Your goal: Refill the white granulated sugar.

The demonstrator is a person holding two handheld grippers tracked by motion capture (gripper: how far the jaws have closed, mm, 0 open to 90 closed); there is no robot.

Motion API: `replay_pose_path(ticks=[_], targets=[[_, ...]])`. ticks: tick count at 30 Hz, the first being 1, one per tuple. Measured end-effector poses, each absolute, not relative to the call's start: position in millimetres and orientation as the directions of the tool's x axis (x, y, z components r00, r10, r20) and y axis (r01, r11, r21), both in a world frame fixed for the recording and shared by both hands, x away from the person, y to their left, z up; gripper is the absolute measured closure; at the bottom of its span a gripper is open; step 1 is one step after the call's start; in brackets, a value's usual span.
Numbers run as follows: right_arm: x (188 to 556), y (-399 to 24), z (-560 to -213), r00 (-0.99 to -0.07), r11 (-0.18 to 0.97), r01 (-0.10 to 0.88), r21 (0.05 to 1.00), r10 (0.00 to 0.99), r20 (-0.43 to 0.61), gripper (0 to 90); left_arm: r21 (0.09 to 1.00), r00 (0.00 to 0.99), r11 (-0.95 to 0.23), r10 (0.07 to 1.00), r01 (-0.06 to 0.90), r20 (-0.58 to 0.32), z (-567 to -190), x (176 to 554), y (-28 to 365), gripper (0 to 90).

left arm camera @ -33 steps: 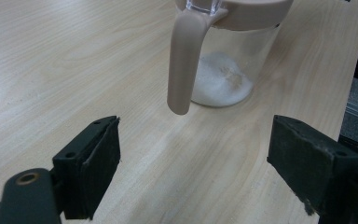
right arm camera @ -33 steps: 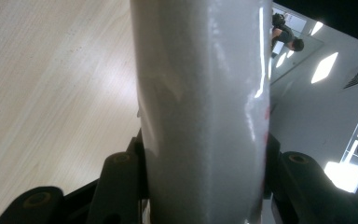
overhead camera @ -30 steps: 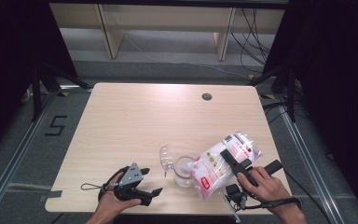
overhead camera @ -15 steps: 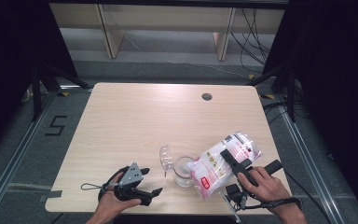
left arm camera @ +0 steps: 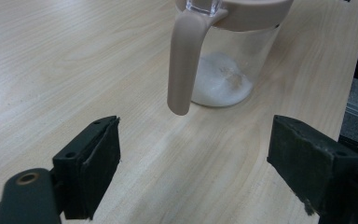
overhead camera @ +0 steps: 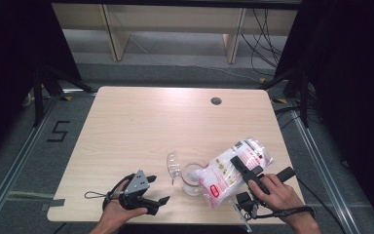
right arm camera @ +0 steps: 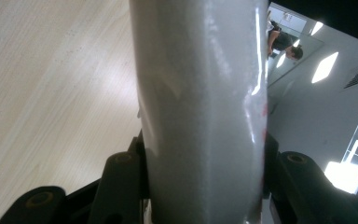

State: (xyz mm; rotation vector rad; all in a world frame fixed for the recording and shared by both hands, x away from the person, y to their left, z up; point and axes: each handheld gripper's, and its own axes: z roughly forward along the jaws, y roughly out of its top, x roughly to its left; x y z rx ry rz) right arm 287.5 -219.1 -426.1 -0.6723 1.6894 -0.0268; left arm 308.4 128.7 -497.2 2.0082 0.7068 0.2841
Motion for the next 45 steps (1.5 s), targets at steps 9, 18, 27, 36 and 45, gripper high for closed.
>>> replay_pose_path(ticks=[9,18,27,36,45], targets=[[287.5,-219.2,-426.4,-0.074,0.831,-0.411,-0.376,-0.441,-0.894,60.1,0.85,0.805,-0.375,0.586,0.369,-0.092,-497.5,308.3,128.4,16.5],[287.9,-218.5,-426.3,-0.073,0.824,-0.417,-0.384,-0.451,-0.889,61.2,0.851,0.804,-0.373,0.587,0.369,-0.091,-497.6,308.1,128.2,16.5],[287.0,-219.3,-427.7,-0.081,0.833,-0.407,-0.375,-0.442,-0.893,62.1,0.851,0.804,-0.373,0.588,0.369,-0.091,-497.4,308.1,128.3,16.5],[287.6,-219.6,-428.0,-0.088,0.831,-0.409,-0.376,-0.446,-0.891,62.9,0.851,0.804,-0.373,0.587,0.369,-0.091,-497.4,308.1,128.3,16.5],[288.4,-220.2,-428.3,-0.093,0.831,-0.408,-0.377,-0.449,-0.889,63.5,0.851,0.804,-0.374,0.587,0.369,-0.09,-497.5,308.1,128.2,16.5]])
